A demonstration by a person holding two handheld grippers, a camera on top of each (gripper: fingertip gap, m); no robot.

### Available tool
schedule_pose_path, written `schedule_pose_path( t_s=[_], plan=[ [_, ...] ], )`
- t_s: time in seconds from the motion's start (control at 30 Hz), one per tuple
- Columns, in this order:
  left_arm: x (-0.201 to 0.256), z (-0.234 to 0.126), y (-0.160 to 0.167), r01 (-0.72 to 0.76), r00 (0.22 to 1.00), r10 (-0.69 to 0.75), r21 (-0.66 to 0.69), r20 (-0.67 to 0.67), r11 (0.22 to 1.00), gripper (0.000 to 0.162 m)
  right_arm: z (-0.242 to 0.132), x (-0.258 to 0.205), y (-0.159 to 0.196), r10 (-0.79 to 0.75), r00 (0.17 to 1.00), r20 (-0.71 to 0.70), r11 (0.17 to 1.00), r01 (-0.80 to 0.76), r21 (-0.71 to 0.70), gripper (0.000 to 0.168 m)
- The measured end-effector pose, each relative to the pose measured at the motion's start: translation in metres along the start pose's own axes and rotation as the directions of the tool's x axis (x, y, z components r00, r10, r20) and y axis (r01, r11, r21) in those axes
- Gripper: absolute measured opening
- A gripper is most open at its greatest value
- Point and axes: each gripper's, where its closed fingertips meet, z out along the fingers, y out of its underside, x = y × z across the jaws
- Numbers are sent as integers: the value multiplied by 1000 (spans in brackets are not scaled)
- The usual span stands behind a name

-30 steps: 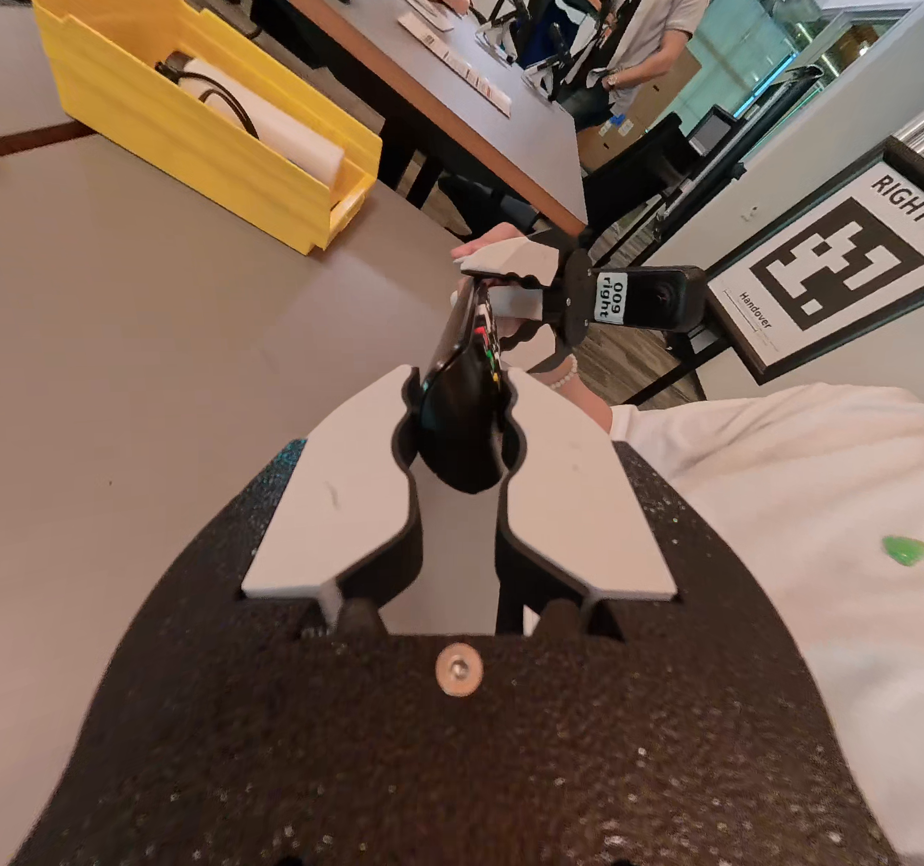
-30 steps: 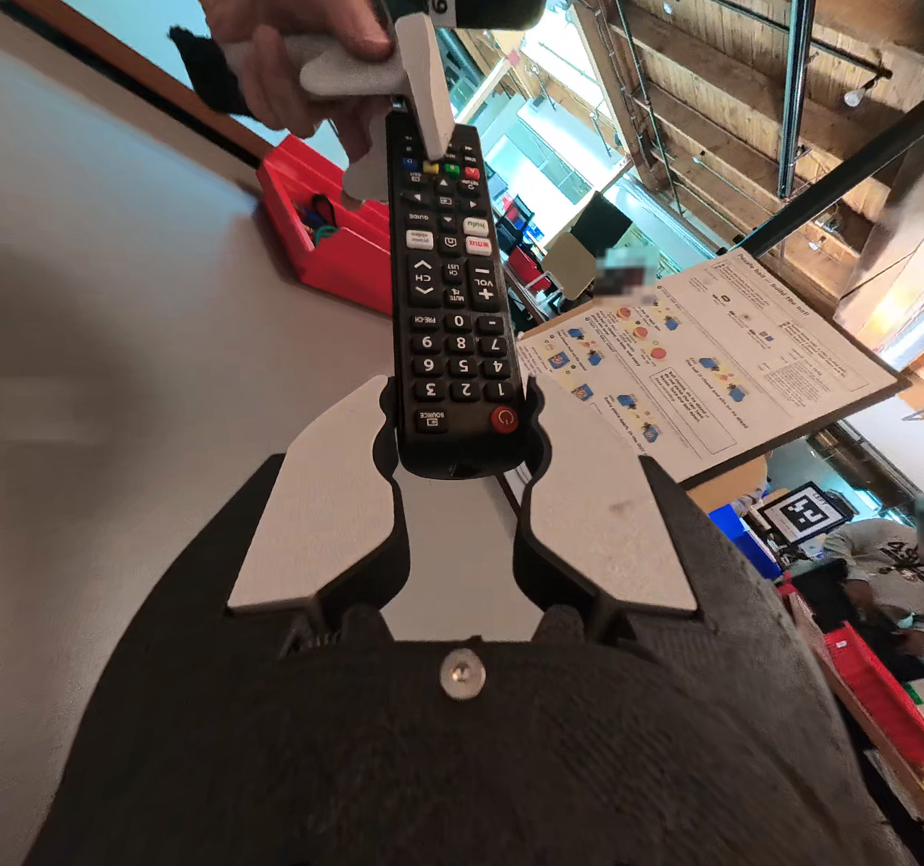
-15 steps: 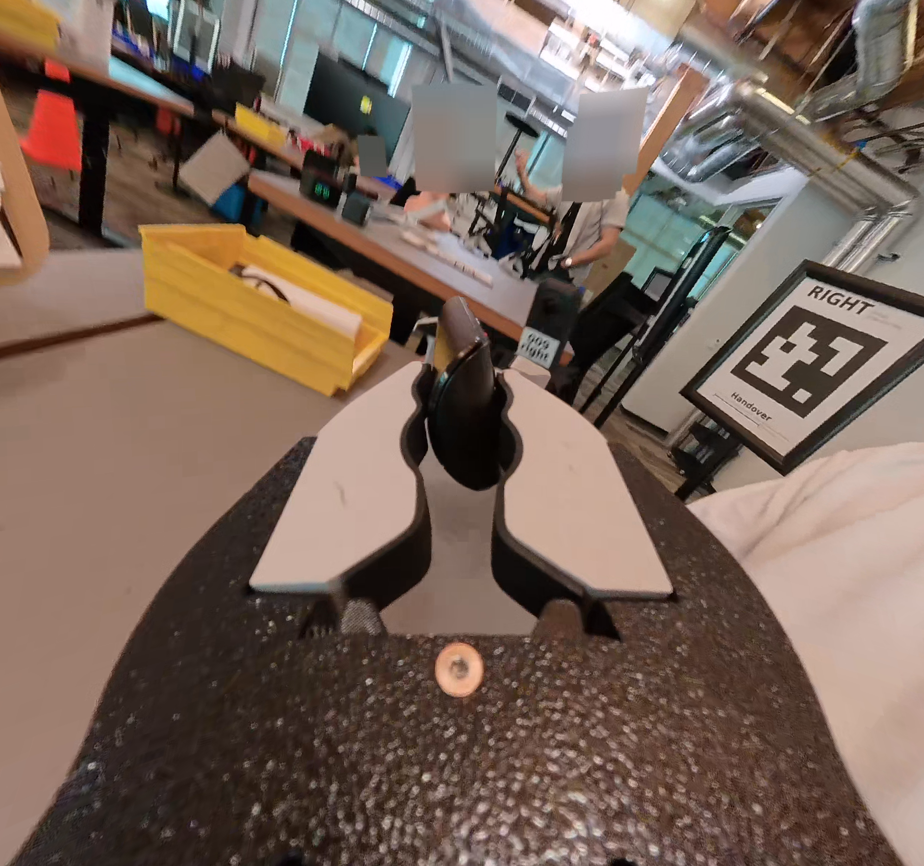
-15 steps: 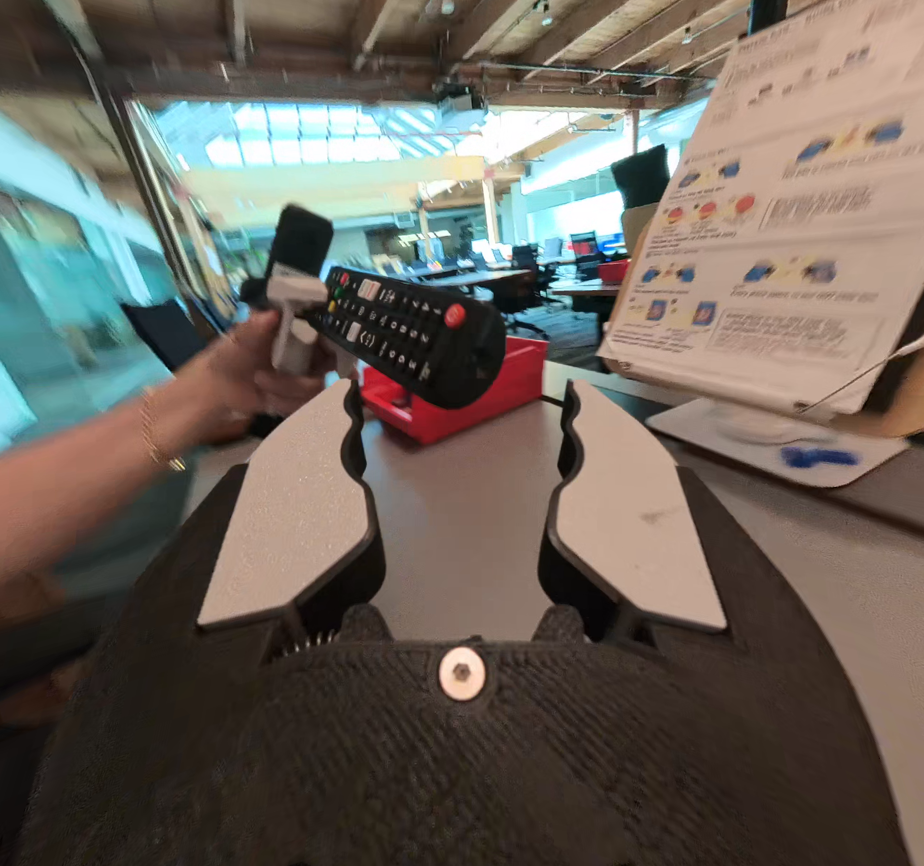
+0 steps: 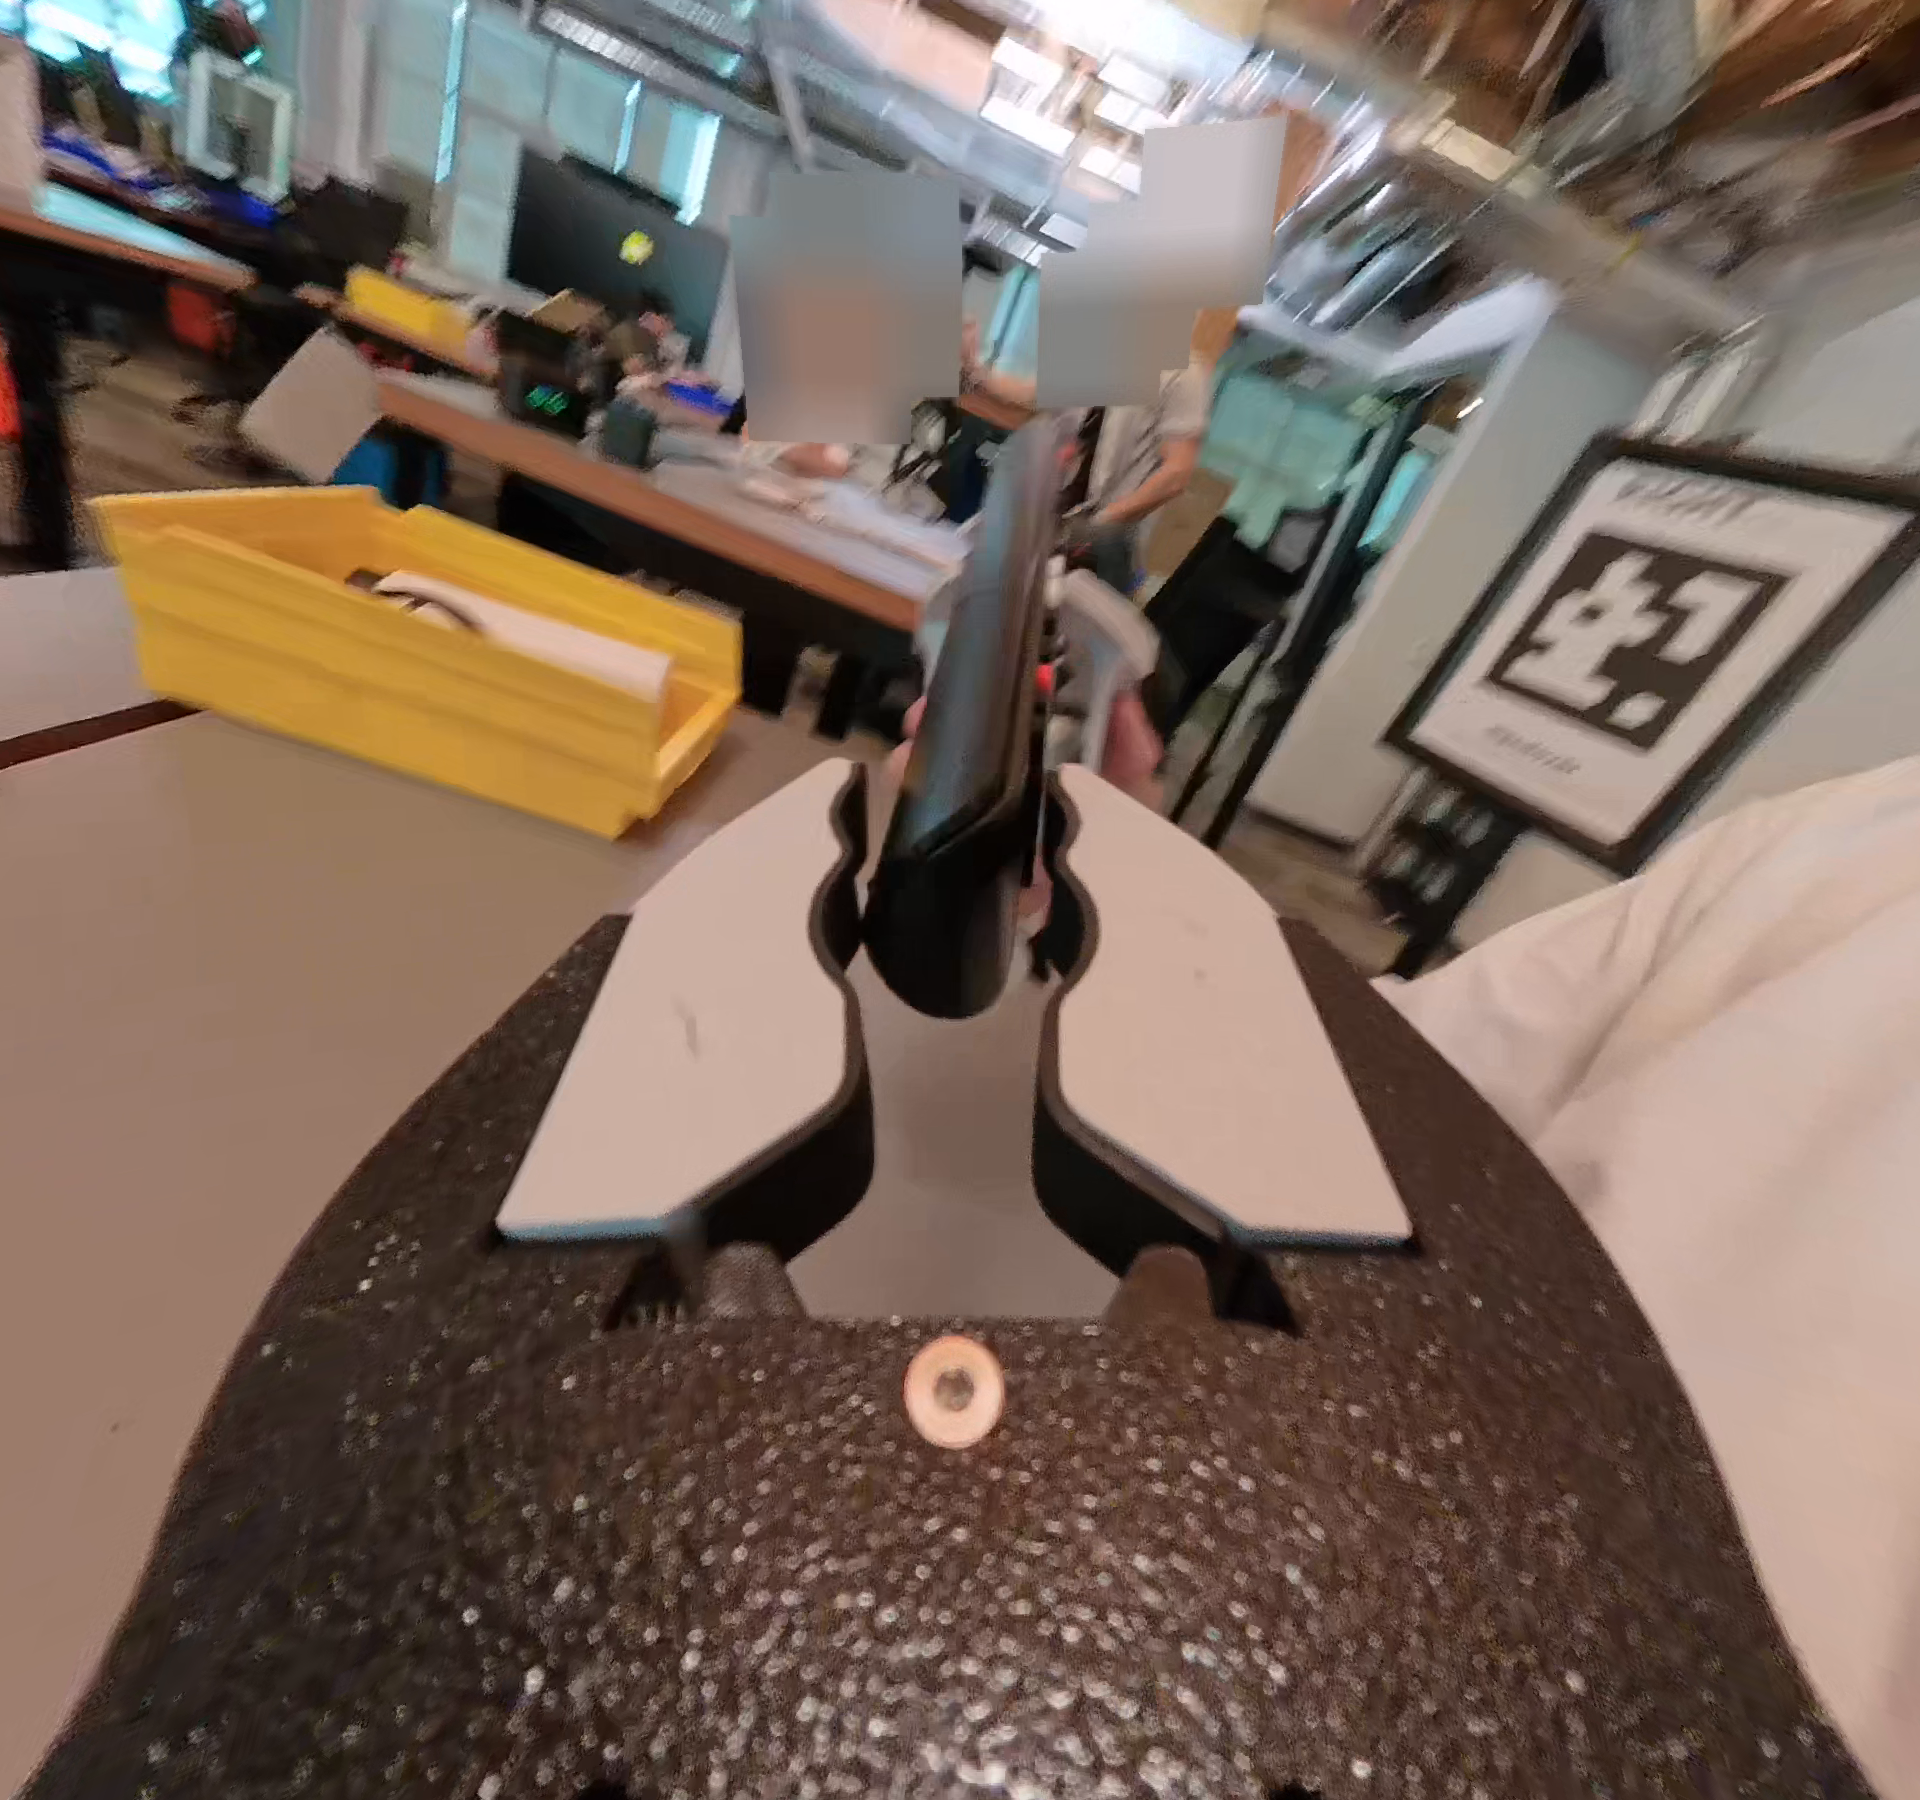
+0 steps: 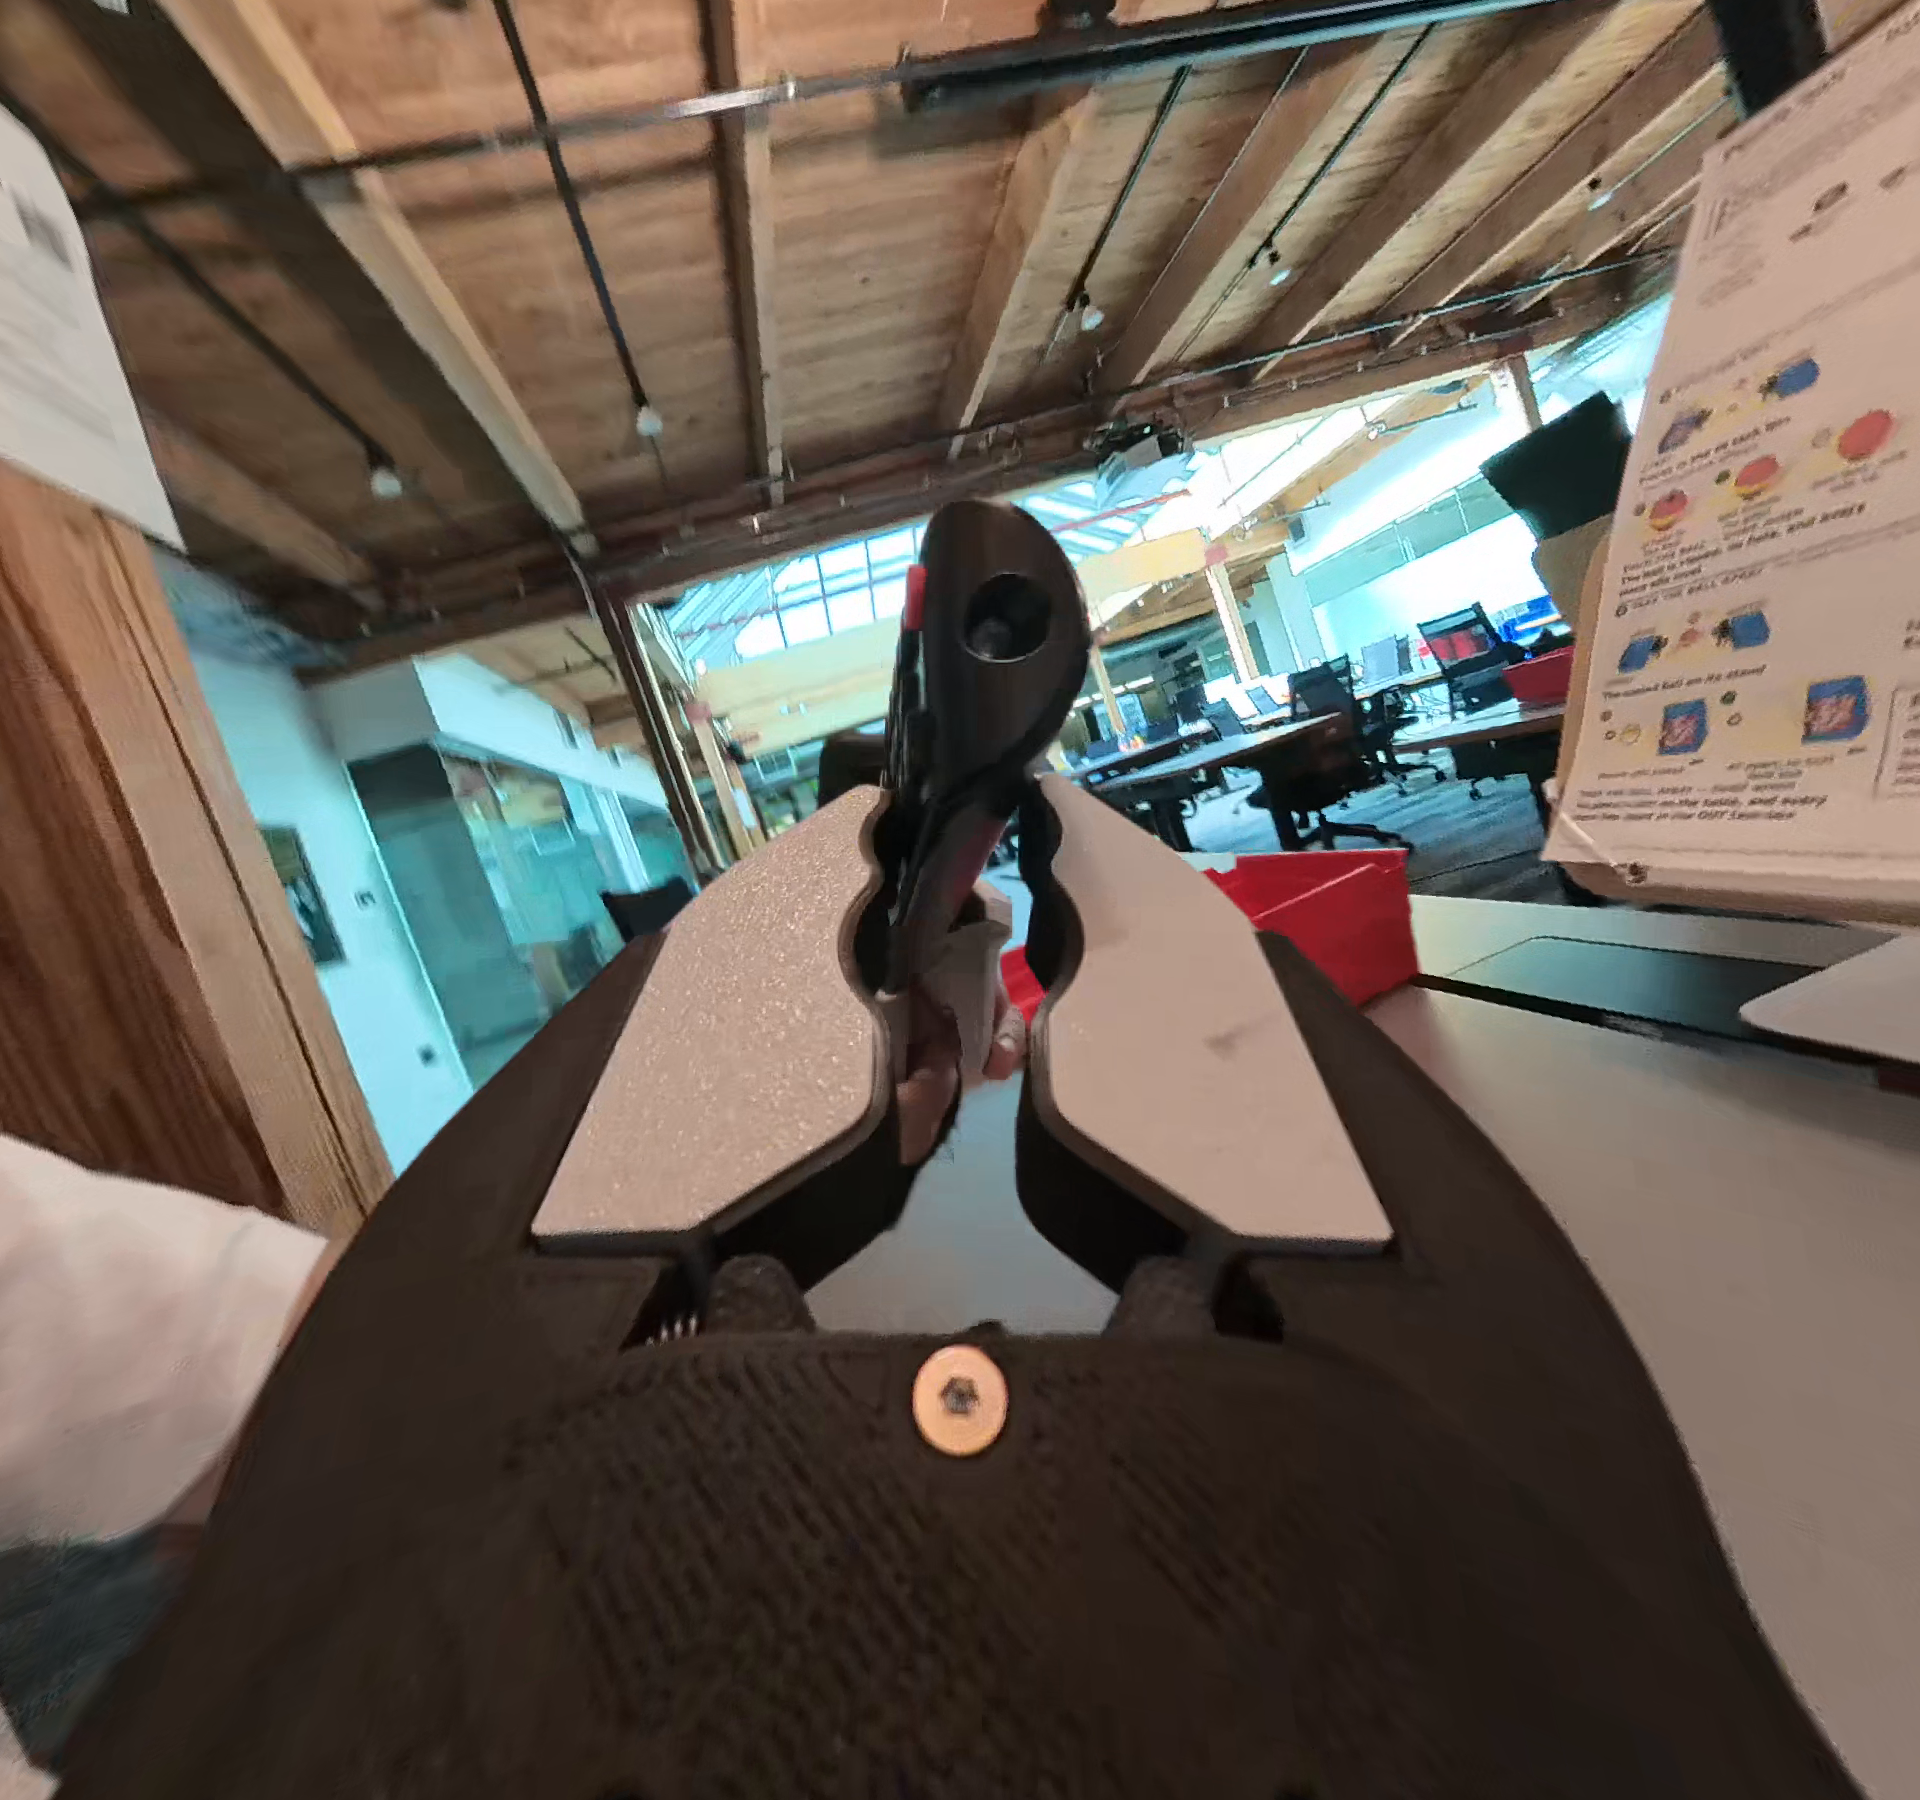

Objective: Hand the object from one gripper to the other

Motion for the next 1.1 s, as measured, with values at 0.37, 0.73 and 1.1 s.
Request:
schedule_pose_path(
  t_s=[0.37, 0.73, 1.1],
  plan=[
    [12, 26, -8, -409, 873, 479, -398, 92, 822, 41, -4, 5, 33, -464, 886, -23, 806, 411, -425, 21],
    [22, 52, 2, -431, 879, 476, -408, 11, 805, 22, 4, -10, 57, -481, 874, 71, 769, 460, -444, 22],
    [28, 50, -62, -277, 955, 276, -6, 107, 961, 21, -2, 17, 75, -457, 890, 3, 779, 402, -482, 38]
  ],
)
